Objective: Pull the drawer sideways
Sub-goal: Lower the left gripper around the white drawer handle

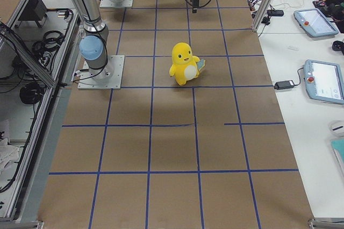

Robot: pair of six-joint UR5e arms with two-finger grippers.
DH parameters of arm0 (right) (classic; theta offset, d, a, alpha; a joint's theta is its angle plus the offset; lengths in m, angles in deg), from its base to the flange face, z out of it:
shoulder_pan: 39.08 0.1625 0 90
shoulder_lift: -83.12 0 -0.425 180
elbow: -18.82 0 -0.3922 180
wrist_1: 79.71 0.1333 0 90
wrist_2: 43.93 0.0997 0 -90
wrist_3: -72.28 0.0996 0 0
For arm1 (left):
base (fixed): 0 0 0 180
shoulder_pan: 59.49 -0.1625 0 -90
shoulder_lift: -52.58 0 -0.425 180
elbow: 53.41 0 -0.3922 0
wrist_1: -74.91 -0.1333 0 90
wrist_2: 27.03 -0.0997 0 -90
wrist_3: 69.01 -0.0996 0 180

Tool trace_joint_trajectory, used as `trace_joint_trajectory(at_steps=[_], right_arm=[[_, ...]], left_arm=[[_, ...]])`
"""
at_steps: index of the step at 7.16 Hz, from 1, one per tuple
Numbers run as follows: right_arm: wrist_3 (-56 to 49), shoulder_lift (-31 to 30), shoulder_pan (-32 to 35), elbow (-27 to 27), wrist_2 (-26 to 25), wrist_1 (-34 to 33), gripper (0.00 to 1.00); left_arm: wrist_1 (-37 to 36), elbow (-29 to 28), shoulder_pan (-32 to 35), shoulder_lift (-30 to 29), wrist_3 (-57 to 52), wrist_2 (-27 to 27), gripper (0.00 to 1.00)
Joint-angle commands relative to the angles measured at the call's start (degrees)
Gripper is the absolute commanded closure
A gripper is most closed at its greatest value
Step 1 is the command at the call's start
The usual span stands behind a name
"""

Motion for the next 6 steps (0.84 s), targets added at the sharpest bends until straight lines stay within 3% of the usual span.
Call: trace_joint_trajectory(at_steps=[1,4,6], right_arm=[[0.0,0.0,0.0,0.0,-0.1,0.0,0.00],[0.0,0.0,0.0,0.0,0.0,0.0,0.00],[-0.1,0.0,0.0,0.0,-0.1,0.0,0.00]], left_arm=[[-0.2,-0.4,-0.6,-0.8,1.2,0.2,0.25],[-0.1,-0.5,-0.5,-0.6,1.6,0.7,0.25],[0.2,-0.4,-0.6,-0.3,1.6,1.0,0.33]])
